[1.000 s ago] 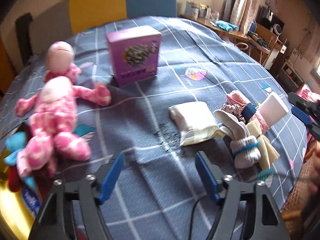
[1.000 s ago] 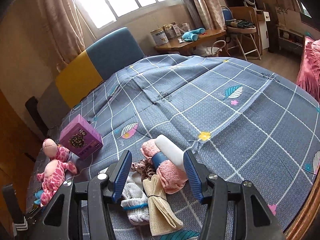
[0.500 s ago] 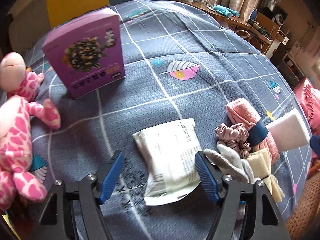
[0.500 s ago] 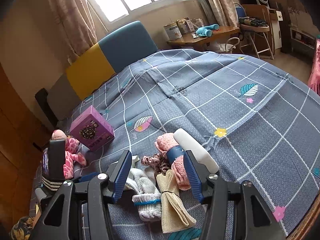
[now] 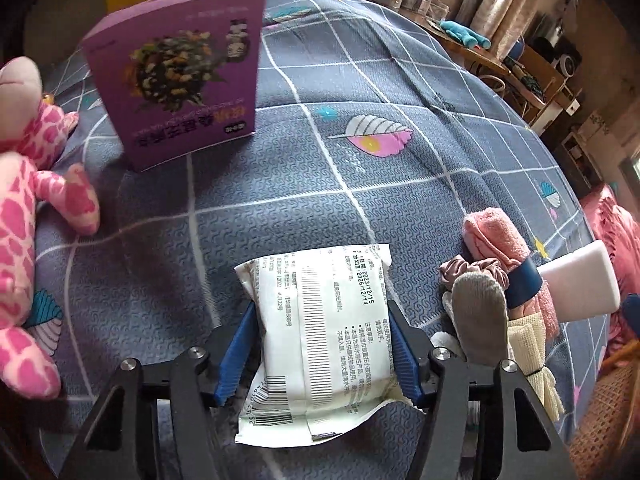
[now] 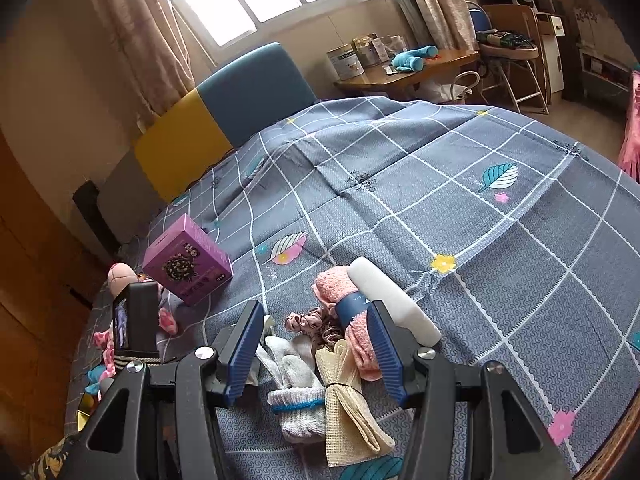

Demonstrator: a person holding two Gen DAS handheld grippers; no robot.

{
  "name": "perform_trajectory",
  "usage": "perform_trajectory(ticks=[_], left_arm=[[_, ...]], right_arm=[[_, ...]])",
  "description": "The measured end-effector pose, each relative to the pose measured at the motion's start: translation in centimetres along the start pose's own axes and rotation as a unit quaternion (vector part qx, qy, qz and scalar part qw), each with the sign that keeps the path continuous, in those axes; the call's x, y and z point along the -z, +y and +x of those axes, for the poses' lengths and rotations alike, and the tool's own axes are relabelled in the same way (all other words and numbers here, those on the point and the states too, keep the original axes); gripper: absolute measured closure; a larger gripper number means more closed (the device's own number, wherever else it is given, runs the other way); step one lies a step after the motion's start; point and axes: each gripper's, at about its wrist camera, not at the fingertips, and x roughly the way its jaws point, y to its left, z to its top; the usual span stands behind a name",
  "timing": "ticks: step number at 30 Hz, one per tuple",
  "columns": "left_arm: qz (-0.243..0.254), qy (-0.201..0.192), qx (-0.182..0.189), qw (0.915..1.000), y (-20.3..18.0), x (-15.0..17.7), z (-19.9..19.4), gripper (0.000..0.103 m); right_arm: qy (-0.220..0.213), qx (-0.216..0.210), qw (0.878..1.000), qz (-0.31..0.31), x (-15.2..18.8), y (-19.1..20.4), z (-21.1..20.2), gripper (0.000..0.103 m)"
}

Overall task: Organize soft objects
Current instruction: 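Grasp the white wrapped pack with the left gripper while the right reaches the scrunchie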

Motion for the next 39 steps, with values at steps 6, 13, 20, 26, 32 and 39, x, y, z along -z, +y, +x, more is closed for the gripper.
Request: perform_trajectory(ticks=[6,13,20,26,32,39], left_arm=[[0.014,-0.033,-0.014,0.9992,2.6,3.9,-4.3,0.040],[0.040,-0.045,-0.051,0.9969,4.9,9.9,-6.1,0.040],[0.019,-0.050,-0.029,0.9981,6.4,11.3,-5.2,0.039],[0.036,-0.058,-0.037,0.9969,6.0,11.6,-5.0,0.037],[0.034,-0.067,-0.033,0.9967,6.1,11.8,-5.0,0.036],[0.032,-0.075,-0.035,0.9960,6.0,12.0,-4.9,0.034]], right_arm=[[0.006,-0.003,1.000,-0.026,0.2,1.0,0.2,0.049],[0.052,-0.001,0.994,-0.096,1.4,3.5,1.8,0.059],[0.129,0.047,0.985,-0.105,1.2,4.0,6.3,0.066],[0.144,0.060,0.983,-0.101,-0.4,4.4,9.8,0.065],[0.159,0.088,0.977,-0.117,0.3,4.4,13.0,0.065],[0.170,0.108,0.970,-0.140,1.4,3.9,14.9,0.086]])
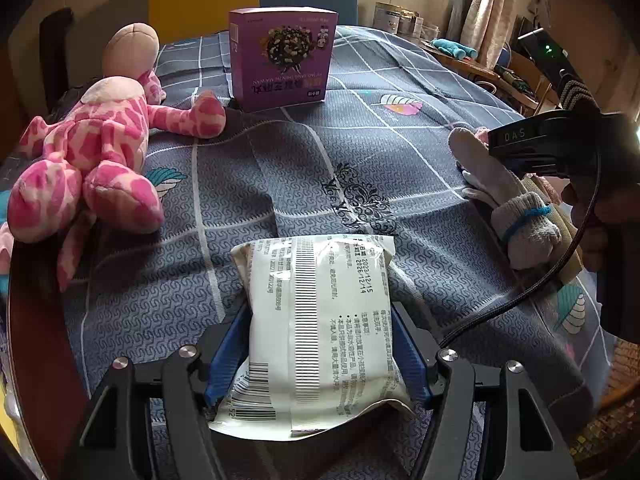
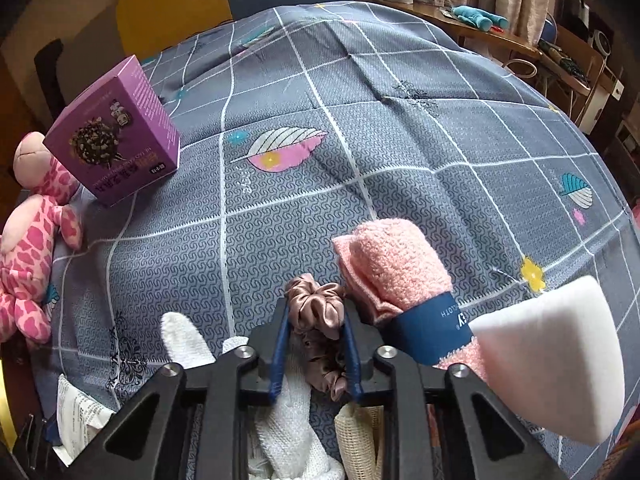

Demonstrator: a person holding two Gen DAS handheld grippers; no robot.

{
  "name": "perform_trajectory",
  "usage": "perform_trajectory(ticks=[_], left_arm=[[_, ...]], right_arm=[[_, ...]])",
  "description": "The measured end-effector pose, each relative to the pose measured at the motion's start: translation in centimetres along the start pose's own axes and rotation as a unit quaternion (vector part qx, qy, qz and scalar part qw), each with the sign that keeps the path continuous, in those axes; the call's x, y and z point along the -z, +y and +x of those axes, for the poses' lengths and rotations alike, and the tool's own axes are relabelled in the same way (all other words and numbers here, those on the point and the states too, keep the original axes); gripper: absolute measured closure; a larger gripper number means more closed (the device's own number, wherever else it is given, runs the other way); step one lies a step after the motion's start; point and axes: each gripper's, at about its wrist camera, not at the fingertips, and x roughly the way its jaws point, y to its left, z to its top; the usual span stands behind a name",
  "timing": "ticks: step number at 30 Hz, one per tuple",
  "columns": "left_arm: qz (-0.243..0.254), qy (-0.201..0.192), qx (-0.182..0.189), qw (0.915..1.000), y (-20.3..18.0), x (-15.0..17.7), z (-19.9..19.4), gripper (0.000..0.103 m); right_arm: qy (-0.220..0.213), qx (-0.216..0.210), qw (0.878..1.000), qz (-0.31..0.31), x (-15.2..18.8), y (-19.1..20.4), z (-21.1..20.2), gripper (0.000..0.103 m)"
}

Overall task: Organize soft objects
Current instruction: 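Grasp the white wrapped pack with the left gripper while the right reaches the scrunchie, then carry the white pack into the gold tray and open the left gripper while the right grasps the scrunchie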

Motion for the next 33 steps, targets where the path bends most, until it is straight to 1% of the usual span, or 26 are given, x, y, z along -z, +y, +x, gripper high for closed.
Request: perform_trajectory(ticks=[2,3,6,9,12,14,16,18,20,22,24,27,28,31,33], left_arm=[[-0.002,-0.002,0.002,1.0000,0.1,0.0,0.0,0.034],[-0.002,-0.002,0.002,1.0000,0.0,0.1,0.0,0.034],[-0.003,-0.003,0.003,1.0000,0.0,0.1,-0.1,0.034],[-0.004,-0.005,0.002,1.0000,0.0,0.1,-0.1,0.035],[-0.009,-0.005,0.001,0.9999,0.3,0.0,-0.3,0.040],[-0.014,-0.005,0.006,0.9999,0.6,-0.1,-0.6,0.044],[-0.019,-0.003,0.010,0.9998,0.9,-0.2,-1.0,0.045],[-0.025,-0.006,0.013,0.9996,1.2,0.0,-1.9,0.045],[-0.024,-0.017,0.008,0.9996,1.3,0.1,-3.2,0.045],[-0.020,-0.027,0.005,0.9994,1.3,0.3,-4.6,0.045],[-0.020,-0.036,0.004,0.9991,1.5,0.5,-6.0,0.045],[-0.028,-0.045,0.002,0.9986,2.0,1.0,-7.9,0.045],[-0.031,-0.047,0.001,0.9984,2.2,1.1,-8.4,0.045],[-0.042,-0.056,-0.002,0.9975,2.9,1.6,-10.0,0.045],[-0.047,-0.063,-0.010,0.9968,3.5,1.8,-10.9,0.045]], right_arm=[[-0.006,0.001,1.000,0.000,0.0,0.0,-0.2,0.090],[-0.014,-0.001,1.000,-0.004,-0.1,0.2,-0.6,0.091],[-0.064,-0.021,0.998,-0.015,-0.3,0.9,-2.9,0.091],[-0.111,-0.034,0.993,-0.031,-0.3,1.7,-5.2,0.091],[-0.163,-0.051,0.984,-0.051,0.1,2.6,-8.1,0.091],[-0.179,-0.072,0.979,-0.060,0.3,3.2,-9.5,0.091],[-0.182,-0.097,0.976,-0.071,0.7,3.9,-10.3,0.091],[-0.172,-0.120,0.974,-0.090,1.3,4.9,-10.6,0.091],[-0.147,-0.142,0.973,-0.105,2.0,5.9,-10.4,0.091],[-0.105,-0.167,0.973,-0.118,2.8,6.8,-9.7,0.091],[-0.058,-0.179,0.974,-0.125,3.6,7.7,-8.6,0.091],[-0.008,-0.202,0.972,-0.118,4.8,8.2,-7.3,0.091],[0.003,-0.203,0.972,-0.114,5.1,8.4,-6.9,0.091],[0.016,-0.190,0.976,-0.106,5.8,8.4,-5.4,0.091],[0.021,-0.168,0.980,-0.106,6.5,8.5,-4.3,0.091]])
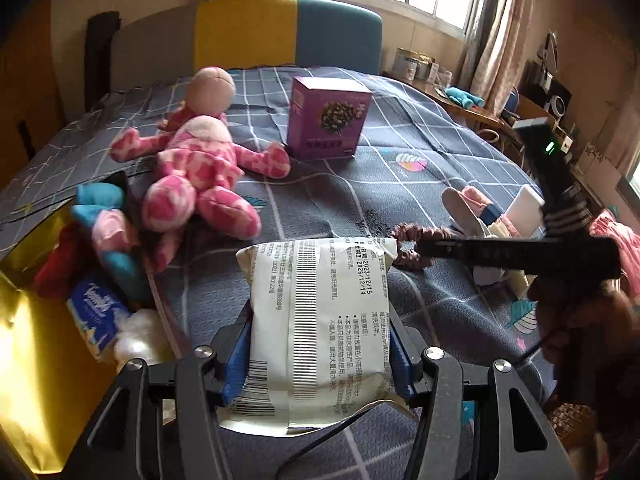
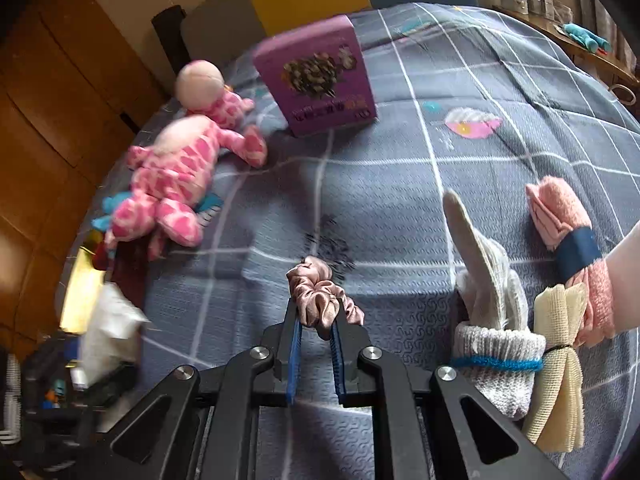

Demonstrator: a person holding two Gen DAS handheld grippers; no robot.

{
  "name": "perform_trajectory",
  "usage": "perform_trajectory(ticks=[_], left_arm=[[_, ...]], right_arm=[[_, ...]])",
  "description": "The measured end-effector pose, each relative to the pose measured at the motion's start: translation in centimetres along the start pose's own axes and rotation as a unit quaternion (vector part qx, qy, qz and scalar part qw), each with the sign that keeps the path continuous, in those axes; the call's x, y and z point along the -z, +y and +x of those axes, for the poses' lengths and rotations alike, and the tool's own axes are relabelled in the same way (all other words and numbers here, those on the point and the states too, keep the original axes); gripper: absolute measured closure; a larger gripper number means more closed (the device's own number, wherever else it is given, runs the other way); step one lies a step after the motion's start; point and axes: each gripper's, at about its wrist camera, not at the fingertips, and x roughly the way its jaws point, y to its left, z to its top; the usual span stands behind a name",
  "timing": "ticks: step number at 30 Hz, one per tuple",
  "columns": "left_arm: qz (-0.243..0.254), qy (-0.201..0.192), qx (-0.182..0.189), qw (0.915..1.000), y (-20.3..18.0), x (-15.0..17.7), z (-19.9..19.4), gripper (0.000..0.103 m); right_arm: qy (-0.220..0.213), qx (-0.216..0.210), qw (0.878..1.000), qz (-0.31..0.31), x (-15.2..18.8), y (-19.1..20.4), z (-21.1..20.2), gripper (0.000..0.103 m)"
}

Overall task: Organize soft objects
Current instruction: 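Carry the white pack into the gold tray and open the left gripper while the right grasps the scrunchie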

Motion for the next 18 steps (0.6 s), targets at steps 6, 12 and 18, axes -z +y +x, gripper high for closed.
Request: perform_trajectory(ticks=[6,12,18], left_arm=[[-0.018,-0.027,-0.040,0.9987,2.3,0.0,-2.9,0.044],[-0.034,-0.059,-0.079,0.9945,4.3,0.2,-5.6,0.044],[-0.053,-0.072,-0.103,0.9907,6.0,0.6,-7.0,0.044]], right_arm=[[0.005,0.025,1.000,0.005,0.3,-0.3,1.7,0.091],[0.006,0.033,0.999,-0.006,0.6,0.0,2.2,0.091],[0.004,0.036,0.999,-0.013,0.5,0.1,2.5,0.091]])
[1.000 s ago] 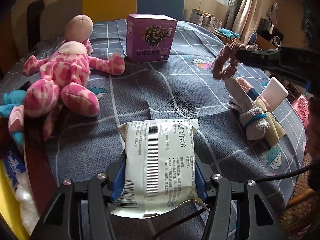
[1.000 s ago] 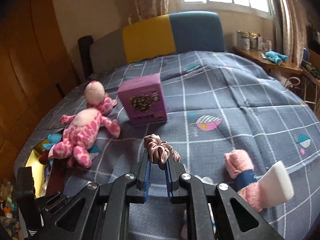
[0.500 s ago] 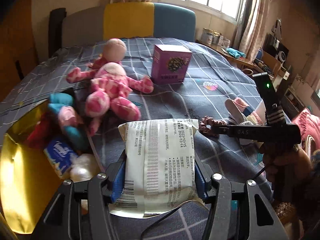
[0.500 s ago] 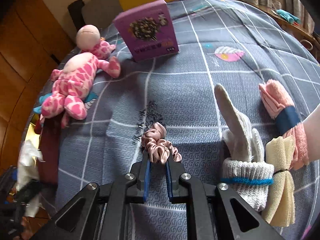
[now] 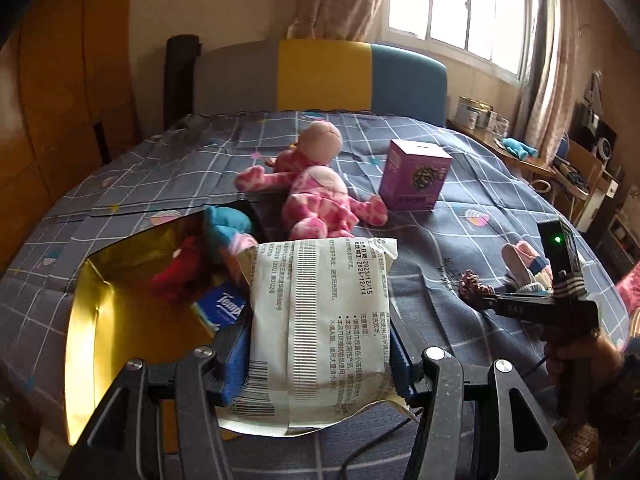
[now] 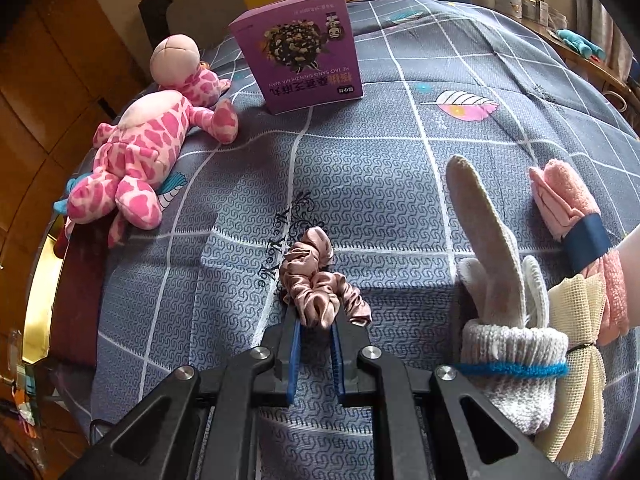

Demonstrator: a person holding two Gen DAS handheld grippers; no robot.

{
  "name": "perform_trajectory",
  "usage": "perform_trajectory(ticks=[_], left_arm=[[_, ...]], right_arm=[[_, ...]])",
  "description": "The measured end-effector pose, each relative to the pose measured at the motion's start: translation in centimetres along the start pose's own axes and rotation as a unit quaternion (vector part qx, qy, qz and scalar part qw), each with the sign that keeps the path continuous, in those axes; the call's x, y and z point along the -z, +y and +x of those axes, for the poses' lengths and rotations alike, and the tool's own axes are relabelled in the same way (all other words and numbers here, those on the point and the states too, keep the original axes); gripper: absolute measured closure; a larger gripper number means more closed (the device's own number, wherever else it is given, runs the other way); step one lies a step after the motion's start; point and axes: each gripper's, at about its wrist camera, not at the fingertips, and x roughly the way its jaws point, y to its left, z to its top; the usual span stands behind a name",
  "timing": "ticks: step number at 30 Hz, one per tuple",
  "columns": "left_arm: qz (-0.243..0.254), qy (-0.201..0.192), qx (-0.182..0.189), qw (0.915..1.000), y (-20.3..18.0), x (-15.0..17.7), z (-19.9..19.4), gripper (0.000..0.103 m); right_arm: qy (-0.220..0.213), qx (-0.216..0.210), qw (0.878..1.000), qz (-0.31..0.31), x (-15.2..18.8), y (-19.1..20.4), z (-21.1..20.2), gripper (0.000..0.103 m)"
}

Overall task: Organize soft objects
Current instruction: 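Carry the white pack into the gold tray and open the left gripper while the right grasps the scrunchie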

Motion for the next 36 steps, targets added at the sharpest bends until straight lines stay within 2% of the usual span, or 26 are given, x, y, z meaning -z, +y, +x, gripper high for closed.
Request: perform_trajectory(ticks=[11,16,20,23,26,28,36], left_arm=[[-0.039,0.007,-0.031,0.9987,3.6,0.8,-0.2,0.044],[-0.077,0.023,-0.025,0.9965,5.9,1.4,0.2,0.044],[-0.139,0.042,-0.029,0.9890,9.7,2.0,0.8,0.044],[-0.194,0.057,-0.038,0.9786,13.3,2.3,1.4,0.044],[-0.216,0.062,-0.060,0.9725,16.0,2.1,2.3,0.044],[-0.243,0.074,-0.060,0.9654,17.6,2.0,3.3,0.044],[-0.271,0.104,-0.091,0.9525,20.5,0.5,8.4,0.044]], right_arm=[[0.003,0.011,1.000,-0.018,0.1,0.3,0.1,0.091],[0.007,0.023,0.999,-0.029,0.2,0.8,0.2,0.091],[0.005,0.033,0.999,-0.033,0.3,1.1,0.3,0.091],[0.005,0.039,0.999,-0.036,0.5,1.3,0.3,0.091],[0.006,0.042,0.998,-0.038,0.5,1.4,0.3,0.091],[0.005,0.040,0.999,-0.035,0.5,1.3,0.2,0.091],[0.004,0.036,0.999,-0.029,0.5,1.3,0.2,0.091]])
